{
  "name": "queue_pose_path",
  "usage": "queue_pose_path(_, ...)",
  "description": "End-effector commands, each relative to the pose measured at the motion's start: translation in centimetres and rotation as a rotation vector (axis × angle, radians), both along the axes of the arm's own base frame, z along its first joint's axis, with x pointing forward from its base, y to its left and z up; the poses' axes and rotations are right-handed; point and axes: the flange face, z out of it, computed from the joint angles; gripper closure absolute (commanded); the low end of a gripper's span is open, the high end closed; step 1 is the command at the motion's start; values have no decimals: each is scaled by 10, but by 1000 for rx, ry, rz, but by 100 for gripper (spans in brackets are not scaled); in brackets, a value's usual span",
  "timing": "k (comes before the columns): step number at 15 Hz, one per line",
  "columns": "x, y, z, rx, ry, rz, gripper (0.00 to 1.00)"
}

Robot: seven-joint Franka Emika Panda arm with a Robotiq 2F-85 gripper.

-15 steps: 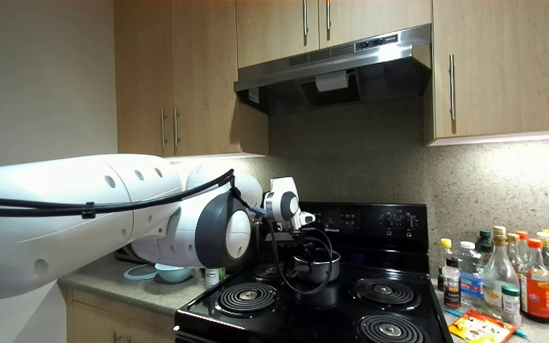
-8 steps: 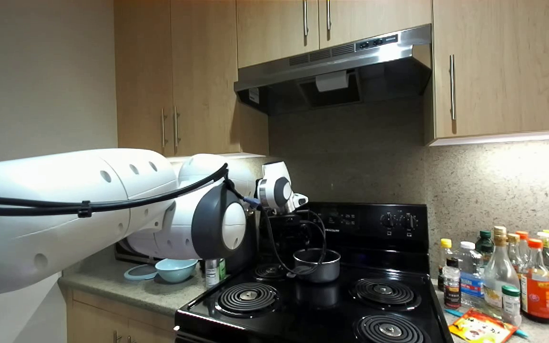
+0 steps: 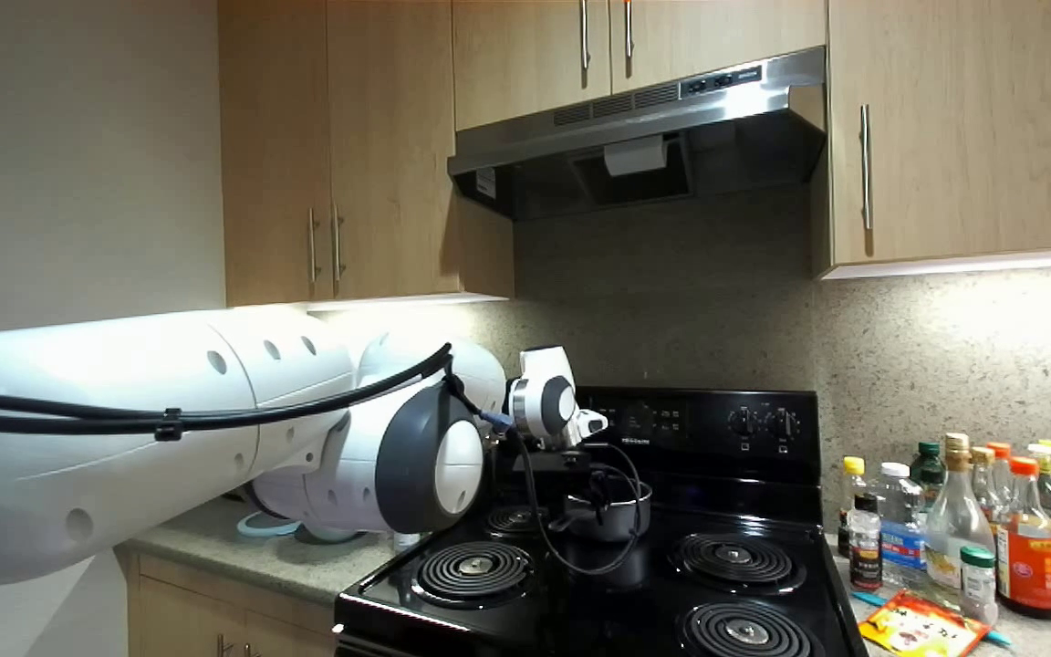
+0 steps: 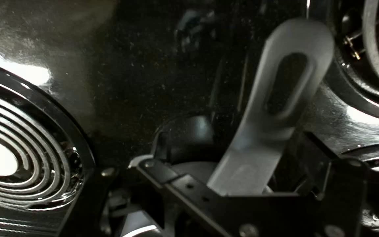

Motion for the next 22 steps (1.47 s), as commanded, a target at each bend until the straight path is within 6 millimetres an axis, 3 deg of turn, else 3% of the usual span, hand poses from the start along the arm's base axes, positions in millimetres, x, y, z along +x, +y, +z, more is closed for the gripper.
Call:
queue_pose_path(1, -1, -9, -4, 22, 6, -8, 33)
queue_pose_path(10, -1, -20, -3, 10, -1, -23, 92)
queue_pose_path(15, -1, -21, 4, -27, -5, -69, 100)
queue_pose_path(22, 3, -33, 14, -71, -76, -130, 100)
